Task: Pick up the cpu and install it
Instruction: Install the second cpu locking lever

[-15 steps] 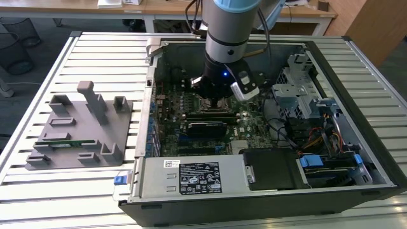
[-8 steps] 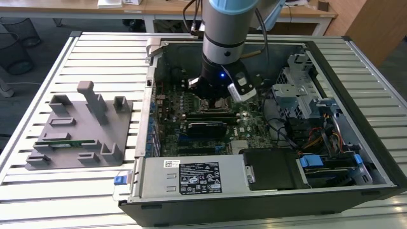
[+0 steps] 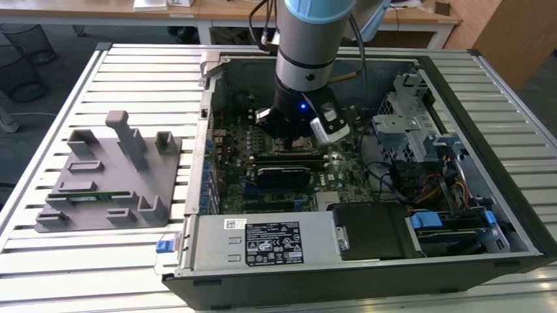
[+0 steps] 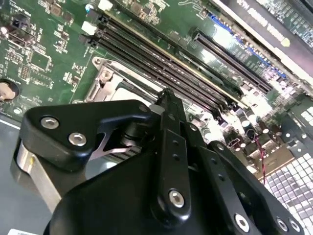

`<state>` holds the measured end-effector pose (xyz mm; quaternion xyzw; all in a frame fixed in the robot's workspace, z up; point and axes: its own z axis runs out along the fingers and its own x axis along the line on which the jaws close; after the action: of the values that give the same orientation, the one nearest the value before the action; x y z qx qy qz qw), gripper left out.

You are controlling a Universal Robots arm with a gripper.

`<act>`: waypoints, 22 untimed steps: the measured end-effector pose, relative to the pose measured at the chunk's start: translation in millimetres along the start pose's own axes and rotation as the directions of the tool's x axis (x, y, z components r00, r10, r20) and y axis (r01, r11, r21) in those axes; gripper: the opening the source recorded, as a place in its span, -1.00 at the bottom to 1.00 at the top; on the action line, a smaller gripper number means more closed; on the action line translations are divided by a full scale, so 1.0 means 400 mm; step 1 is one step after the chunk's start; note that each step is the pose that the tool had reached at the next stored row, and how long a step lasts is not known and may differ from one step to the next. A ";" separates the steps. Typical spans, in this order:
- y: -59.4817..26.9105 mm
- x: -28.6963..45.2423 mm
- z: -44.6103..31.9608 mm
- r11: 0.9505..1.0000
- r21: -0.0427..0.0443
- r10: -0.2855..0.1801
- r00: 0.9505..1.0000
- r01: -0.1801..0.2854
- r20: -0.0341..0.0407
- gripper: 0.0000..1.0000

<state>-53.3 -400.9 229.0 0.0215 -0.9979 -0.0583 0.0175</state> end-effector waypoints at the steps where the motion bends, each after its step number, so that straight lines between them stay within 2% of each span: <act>1: 0.000 0.005 0.000 1.000 0.000 0.000 1.000 0.000 0.000 -0.79; 4: 0.001 0.023 0.002 1.000 0.000 0.000 1.000 0.000 0.000 -0.79; 10: -0.001 0.029 0.022 1.000 0.000 0.000 1.000 0.000 -0.004 -0.79; 20: -0.005 0.028 0.057 1.000 -0.002 0.003 1.000 -0.003 -0.024 -0.79; 22: -0.006 0.028 0.059 1.000 -0.008 0.003 1.000 -0.003 -0.029 -0.79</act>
<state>-65.1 -401.1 205.9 0.0208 -0.9973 -0.0621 0.0320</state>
